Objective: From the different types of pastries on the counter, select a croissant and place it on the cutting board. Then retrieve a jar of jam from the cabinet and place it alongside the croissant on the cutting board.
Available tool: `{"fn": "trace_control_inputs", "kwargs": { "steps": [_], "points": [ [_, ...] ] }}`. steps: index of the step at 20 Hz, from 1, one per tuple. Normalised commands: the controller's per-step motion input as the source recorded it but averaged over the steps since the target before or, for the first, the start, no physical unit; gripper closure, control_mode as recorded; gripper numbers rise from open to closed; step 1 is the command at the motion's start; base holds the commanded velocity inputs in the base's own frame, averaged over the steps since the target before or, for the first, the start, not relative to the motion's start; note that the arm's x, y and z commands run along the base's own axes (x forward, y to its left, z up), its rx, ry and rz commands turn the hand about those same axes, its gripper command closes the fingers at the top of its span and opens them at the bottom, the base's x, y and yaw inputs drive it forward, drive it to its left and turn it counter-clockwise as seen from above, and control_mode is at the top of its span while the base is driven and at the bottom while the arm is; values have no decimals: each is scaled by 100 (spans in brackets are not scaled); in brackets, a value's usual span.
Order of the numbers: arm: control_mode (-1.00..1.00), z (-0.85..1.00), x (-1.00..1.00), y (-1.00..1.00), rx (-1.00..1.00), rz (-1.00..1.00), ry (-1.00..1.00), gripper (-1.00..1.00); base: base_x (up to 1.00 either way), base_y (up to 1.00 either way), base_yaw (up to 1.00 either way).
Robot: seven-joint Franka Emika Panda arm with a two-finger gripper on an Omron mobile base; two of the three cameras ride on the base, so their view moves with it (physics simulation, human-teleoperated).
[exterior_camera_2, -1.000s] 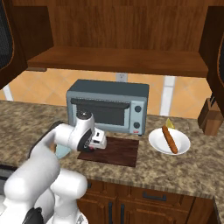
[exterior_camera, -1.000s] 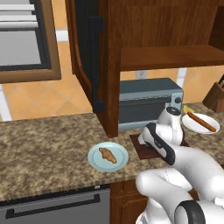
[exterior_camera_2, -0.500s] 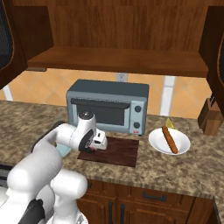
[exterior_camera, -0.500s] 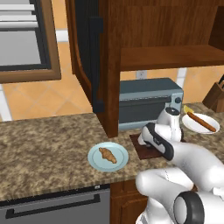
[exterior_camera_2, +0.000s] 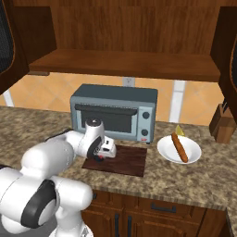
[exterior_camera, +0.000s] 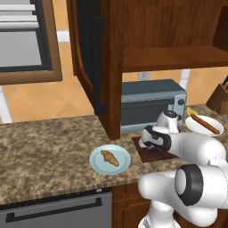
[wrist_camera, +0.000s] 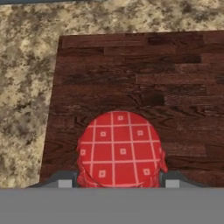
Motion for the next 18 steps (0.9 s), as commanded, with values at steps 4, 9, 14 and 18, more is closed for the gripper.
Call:
{"fn": "trace_control_inputs", "kwargs": {
  "steps": [4,9,14,18],
  "points": [
    [-100,-22,0,4,0,0,0,-100,0,0,0],
    [-100,5,0,3,3,0,1,-100,0,0,0],
    [-100,3,-10,5,3,0,3,-100,0,0,0],
    [-100,3,-4,7,1,0,4,-100,0,0,0]
  ]
}}
